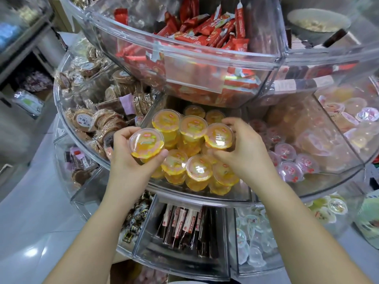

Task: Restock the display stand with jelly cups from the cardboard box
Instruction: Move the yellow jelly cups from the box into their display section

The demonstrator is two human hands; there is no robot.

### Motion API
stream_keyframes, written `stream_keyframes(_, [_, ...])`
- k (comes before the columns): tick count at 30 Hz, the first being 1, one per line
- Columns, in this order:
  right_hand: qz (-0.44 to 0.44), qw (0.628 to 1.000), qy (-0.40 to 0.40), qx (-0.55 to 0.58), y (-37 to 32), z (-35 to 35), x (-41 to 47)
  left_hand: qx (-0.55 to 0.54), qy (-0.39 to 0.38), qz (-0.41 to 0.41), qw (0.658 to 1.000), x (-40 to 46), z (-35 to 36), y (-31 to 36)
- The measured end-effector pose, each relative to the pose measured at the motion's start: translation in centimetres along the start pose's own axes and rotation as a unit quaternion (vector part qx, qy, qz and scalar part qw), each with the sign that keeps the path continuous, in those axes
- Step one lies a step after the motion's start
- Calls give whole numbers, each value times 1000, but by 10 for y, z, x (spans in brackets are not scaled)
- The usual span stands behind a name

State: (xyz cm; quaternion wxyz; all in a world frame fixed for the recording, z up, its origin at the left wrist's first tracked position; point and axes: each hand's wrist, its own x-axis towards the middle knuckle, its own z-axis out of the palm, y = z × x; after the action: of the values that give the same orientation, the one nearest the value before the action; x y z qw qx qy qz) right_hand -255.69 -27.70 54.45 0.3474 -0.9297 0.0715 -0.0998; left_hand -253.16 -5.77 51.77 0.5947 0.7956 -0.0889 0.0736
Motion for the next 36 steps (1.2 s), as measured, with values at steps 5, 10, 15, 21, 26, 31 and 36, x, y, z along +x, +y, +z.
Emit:
stream_keyframes(5, [-30,999,-7,-6,-1,-6,-9,91,-1,8,996,5,-6,-7])
stream_keyframes(10, [-95,992,78,23,-15,-7,-23,130,-22,3,991,5,-10,-4])
stream_keyframes(15, [-141,981,122,58,-31,-1,-31,128,-7,9,992,3,-11,-4])
stream_keyframes(21, [-130,982,109,86,-34,7,-36,208,10,34,978,11,-8,-5])
stream_keyframes(26, [-119,983,104,94,-33,10,-39,208,16,26,978,11,-6,-5])
stream_keyframes(31, [-127,981,97,107,-35,15,-46,183,9,15,983,12,-7,-3])
stream_keyframes(36, [-110,985,88,100,-39,24,-53,224,-25,15,974,22,-8,1])
